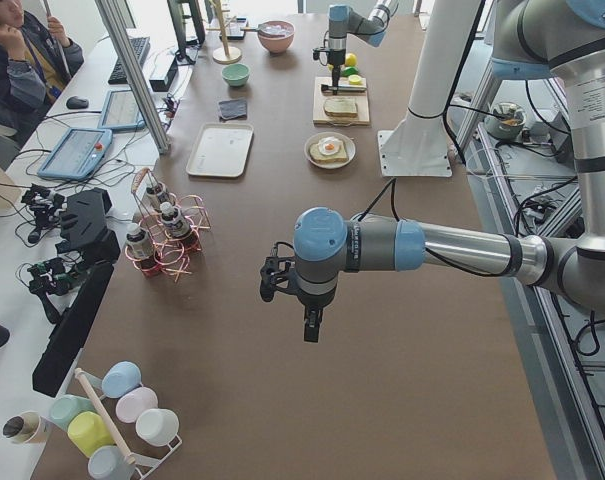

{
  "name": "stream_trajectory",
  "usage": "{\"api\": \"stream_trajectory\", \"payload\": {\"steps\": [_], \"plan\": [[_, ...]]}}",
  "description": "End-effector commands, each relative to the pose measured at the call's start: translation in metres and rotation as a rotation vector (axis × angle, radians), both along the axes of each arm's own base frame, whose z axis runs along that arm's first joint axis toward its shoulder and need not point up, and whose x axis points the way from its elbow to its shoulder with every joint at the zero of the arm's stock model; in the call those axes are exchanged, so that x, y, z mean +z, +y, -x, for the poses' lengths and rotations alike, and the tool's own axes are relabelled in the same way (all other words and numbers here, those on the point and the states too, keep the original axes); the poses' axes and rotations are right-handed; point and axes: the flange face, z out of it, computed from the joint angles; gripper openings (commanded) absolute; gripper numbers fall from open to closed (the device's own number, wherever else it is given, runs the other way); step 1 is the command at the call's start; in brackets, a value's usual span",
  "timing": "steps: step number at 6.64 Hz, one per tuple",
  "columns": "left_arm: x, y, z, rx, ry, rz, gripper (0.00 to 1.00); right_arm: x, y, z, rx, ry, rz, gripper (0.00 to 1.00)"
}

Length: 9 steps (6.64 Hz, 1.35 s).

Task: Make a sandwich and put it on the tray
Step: 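Reach the right gripper to the plain bread slice on the cutting board and grasp it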

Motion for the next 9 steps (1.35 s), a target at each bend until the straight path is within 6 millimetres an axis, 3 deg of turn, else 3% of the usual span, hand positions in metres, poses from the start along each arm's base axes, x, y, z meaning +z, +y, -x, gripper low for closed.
{"api": "stream_trajectory", "payload": {"steps": [1,2,4,6,8,9], "plan": [[-0.0010,0.0001,0.0004,-0.001,0.000,-0.002,0.98,0.0022,-0.0026,0.0189,-0.002,0.002,0.012,0.81],[-0.0010,-0.0001,-0.0002,0.000,0.000,-0.002,0.98,0.0000,-0.0016,0.0231,-0.006,-0.002,0.011,0.81],[-0.0018,0.0000,0.0004,-0.001,0.000,-0.004,0.98,0.0036,-0.0003,0.0233,-0.007,0.005,0.012,0.66],[-0.0009,0.0001,0.0005,-0.004,-0.002,0.001,0.98,0.0081,0.0005,0.0217,-0.007,0.013,0.016,0.40],[-0.0003,0.0001,0.0004,-0.005,0.000,0.004,0.98,0.0090,0.0004,0.0219,-0.007,0.014,0.017,0.04],[-0.0003,0.0001,0.0004,-0.005,0.000,0.004,0.98,0.0054,0.0002,0.0227,-0.008,0.008,0.015,0.00]]}}
